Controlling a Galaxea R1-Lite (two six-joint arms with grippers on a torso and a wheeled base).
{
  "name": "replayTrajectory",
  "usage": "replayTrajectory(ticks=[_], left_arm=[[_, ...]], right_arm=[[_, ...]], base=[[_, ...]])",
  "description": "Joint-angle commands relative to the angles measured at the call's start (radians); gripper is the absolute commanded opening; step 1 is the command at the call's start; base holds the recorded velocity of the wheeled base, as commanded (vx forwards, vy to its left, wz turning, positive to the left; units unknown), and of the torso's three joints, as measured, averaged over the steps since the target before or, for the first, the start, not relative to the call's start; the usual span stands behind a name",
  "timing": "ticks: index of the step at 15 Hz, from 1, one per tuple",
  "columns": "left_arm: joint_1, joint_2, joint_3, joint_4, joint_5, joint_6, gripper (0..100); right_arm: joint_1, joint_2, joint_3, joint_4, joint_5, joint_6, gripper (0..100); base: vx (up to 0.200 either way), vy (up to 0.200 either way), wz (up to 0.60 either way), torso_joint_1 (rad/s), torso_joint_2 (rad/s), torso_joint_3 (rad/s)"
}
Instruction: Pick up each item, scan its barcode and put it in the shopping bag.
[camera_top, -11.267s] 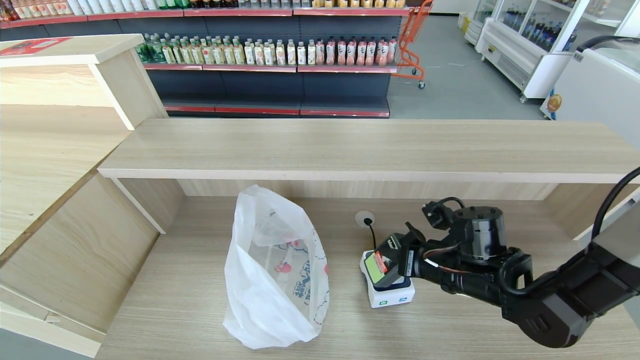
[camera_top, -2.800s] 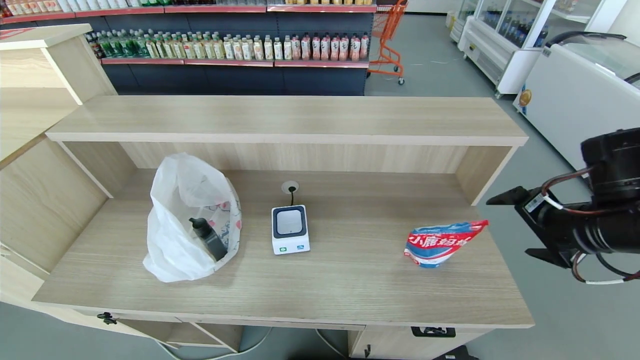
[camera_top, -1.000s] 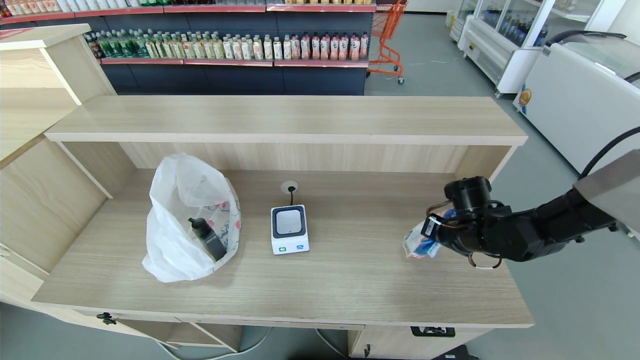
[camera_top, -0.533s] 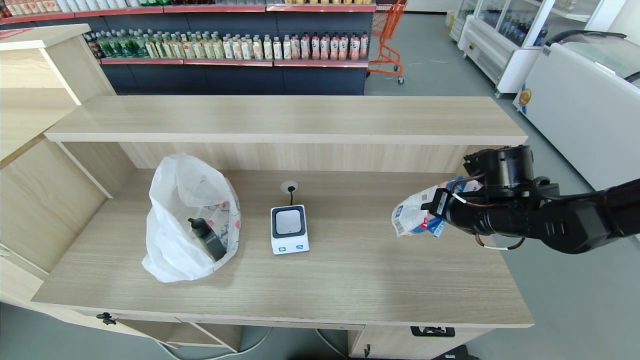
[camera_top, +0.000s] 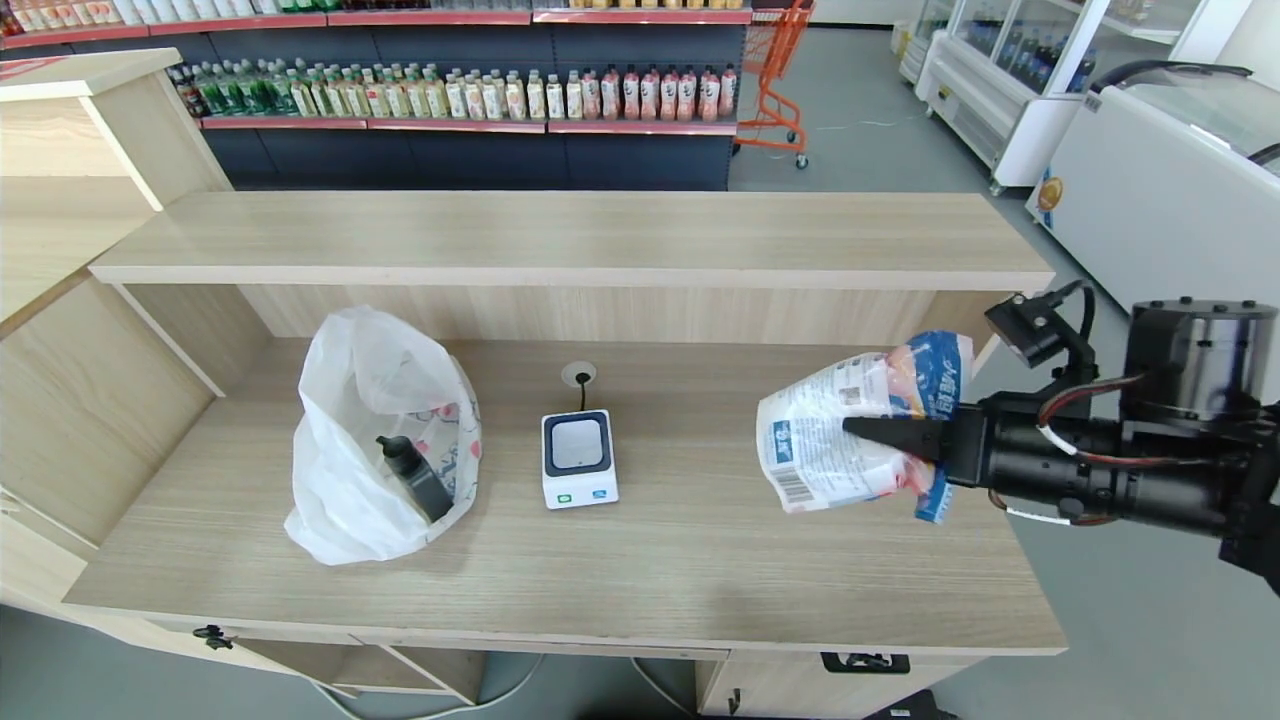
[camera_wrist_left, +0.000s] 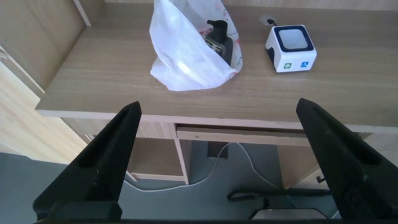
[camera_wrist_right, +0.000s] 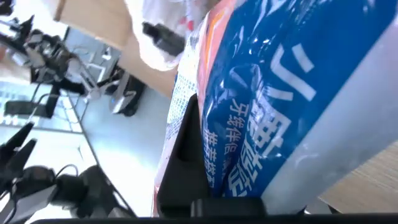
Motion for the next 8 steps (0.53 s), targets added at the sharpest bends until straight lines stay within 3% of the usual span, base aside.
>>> replayTrajectory(ticks=[1, 3, 8], left_arm=[[0.0, 0.0, 0.0, 0.0, 0.0, 0.0, 100], [0.002, 0.0, 0.0, 0.0, 0.0, 0.0, 100], [0.0, 0.0, 0.0, 0.0, 0.0, 0.0, 100]], right_arm=[[0.006, -0.118, 0.068, -0.01, 0.084, -0.009, 0], [0.054, -0.137, 0.076, -0.015, 0.124, -0.012, 0], [0.153, -0.172, 0.093, -0.027, 0.088, -0.053, 0]], base=[[0.0, 0.0, 0.0, 0.0, 0.0, 0.0], [0.0, 0.0, 0.0, 0.0, 0.0, 0.0], [0.0, 0.0, 0.0, 0.0, 0.0, 0.0]])
